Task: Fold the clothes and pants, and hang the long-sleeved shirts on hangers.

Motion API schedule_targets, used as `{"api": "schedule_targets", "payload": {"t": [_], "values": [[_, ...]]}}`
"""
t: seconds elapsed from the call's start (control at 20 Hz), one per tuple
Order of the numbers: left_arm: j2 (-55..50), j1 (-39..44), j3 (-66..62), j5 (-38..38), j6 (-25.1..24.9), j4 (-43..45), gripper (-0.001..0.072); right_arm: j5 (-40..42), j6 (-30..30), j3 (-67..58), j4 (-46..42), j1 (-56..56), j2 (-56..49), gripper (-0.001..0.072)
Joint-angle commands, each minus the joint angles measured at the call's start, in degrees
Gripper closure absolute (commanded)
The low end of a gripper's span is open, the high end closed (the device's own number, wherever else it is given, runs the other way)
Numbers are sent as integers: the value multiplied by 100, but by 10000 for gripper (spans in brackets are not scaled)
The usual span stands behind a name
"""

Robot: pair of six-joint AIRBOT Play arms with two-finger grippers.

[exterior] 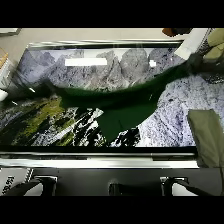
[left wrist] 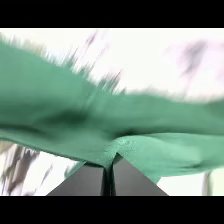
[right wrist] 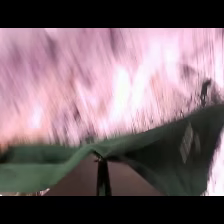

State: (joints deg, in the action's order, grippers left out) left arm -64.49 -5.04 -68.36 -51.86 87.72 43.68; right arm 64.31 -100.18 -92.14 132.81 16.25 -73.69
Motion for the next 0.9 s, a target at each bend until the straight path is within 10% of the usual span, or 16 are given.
{"api": "schedule_targets", "payload": {"t": [0.0,0.4,0.85], "values": [[564,-422,-1633,28,-247,271,693,-1241,-138,-4,42,-2,1412,682],[2455,-678,-2594,26,466,1969,693,-2951,1150,-4,-1513,-2,4181,681],[1965,-667,-1987,-920,896,2297,693,-1818,2280,-4,-1241,-2,2918,681]]}}
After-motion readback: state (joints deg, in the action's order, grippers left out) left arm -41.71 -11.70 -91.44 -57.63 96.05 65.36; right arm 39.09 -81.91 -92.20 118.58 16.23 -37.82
